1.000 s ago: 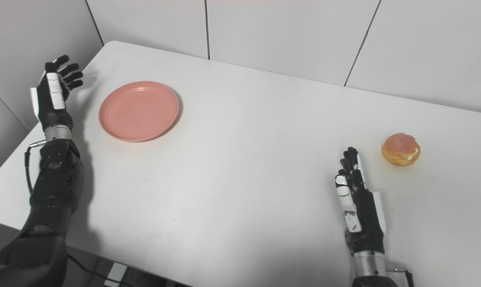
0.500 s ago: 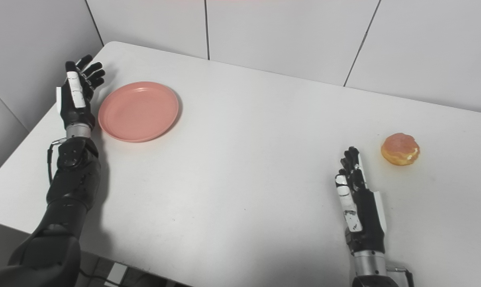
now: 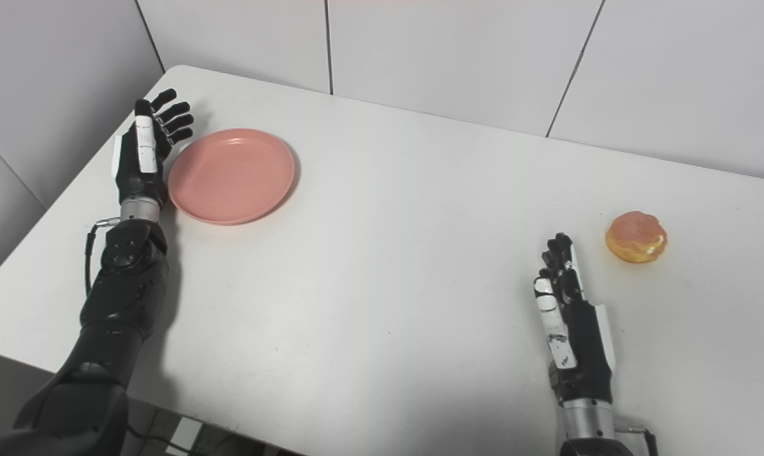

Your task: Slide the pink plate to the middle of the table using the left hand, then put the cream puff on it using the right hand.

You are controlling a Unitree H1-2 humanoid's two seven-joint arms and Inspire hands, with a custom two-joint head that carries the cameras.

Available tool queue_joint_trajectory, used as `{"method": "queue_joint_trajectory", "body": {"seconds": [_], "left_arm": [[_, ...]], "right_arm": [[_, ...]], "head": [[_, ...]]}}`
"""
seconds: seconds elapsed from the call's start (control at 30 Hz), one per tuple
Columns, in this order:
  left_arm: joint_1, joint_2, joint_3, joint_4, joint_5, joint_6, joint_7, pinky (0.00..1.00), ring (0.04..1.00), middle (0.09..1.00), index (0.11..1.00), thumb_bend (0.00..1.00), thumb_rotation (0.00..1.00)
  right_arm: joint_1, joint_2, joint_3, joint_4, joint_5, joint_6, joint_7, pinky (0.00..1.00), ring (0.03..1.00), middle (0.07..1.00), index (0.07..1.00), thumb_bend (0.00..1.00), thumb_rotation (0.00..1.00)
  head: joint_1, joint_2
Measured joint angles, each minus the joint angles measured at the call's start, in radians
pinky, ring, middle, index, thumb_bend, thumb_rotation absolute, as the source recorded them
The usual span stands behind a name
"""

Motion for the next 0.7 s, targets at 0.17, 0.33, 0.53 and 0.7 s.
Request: {"method": "queue_joint_trajectory", "body": {"seconds": [0.17,0.33,0.53,0.7], "left_arm": [[0.009,-0.004,-0.011,-0.025,0.006,0.042,0.000,0.74,0.750,0.755,0.761,0.93,1.00],[0.023,-0.012,-0.021,-0.058,0.008,0.093,0.000,0.78,0.765,0.764,0.764,0.94,1.00],[0.025,-0.014,-0.022,-0.063,0.022,0.095,0.000,0.77,0.763,0.767,0.773,0.92,1.00],[0.025,-0.014,-0.022,-0.063,0.022,0.095,0.000,0.77,0.771,0.771,0.774,0.91,1.00]], "right_arm": [[0.001,0.000,-0.001,0.000,0.005,0.000,0.001,1.00,0.986,0.986,1.000,0.61,0.83],[0.002,0.000,-0.001,-0.002,-0.001,0.000,-0.005,1.00,0.980,0.983,0.997,0.63,0.83],[0.002,0.000,-0.001,-0.002,-0.002,0.000,-0.004,1.00,0.979,0.979,0.996,0.63,0.84],[0.002,0.000,-0.001,-0.002,-0.001,0.000,-0.004,1.00,0.978,0.977,0.993,0.63,0.82]], "head": [[0.000,0.000],[0.000,0.000],[0.003,-0.003],[0.003,-0.003]]}}
